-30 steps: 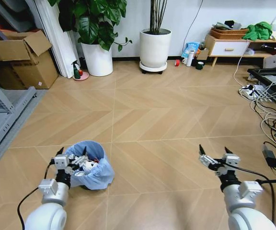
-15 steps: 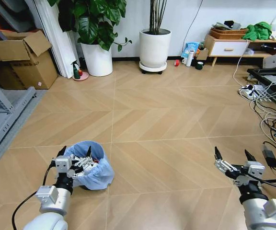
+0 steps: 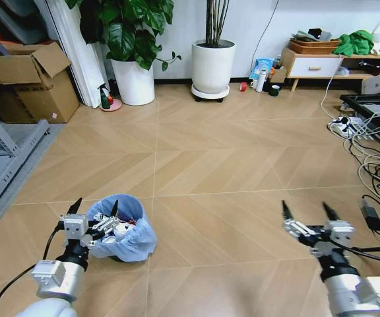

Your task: Pick up the trash bin and place the garbage on the floor into it.

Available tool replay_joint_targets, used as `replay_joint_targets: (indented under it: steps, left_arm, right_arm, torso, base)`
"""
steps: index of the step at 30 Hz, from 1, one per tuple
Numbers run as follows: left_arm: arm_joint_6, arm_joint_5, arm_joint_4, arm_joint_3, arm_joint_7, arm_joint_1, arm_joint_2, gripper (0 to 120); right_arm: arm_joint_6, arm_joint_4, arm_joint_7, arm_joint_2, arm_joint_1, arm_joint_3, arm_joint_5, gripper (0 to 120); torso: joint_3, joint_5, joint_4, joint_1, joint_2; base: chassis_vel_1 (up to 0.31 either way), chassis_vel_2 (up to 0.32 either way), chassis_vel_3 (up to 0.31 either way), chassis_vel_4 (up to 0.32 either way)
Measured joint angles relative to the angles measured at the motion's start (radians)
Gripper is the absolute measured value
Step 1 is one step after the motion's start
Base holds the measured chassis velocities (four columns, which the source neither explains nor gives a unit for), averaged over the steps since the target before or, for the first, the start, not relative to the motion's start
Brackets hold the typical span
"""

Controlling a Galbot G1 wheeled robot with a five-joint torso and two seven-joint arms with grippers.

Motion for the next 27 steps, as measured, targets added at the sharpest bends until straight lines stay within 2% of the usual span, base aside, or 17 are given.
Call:
replay_joint_targets:
  steps: [4,27]
  left_arm:
    - [0.002,-0.008,0.008,-0.001,-0.008,0.0,-0.005,100]
    - [0.004,-0.011,0.013,0.0,-0.02,-0.003,-0.007,100]
  right_arm:
    - [-0.053,-0.002,0.09,-0.047,0.06,-0.072,0.001,100]
    - [-0.062,-0.003,0.106,-0.047,0.067,-0.08,-0.004,100]
  torso:
    - [0.0,0.0,0.0002,0.0,0.0]
    - [0.0,0.0002,0.0,0.0,0.0]
  base:
    - [0.0,0.0,0.0,0.0]
    - [0.0,0.0,0.0,0.0]
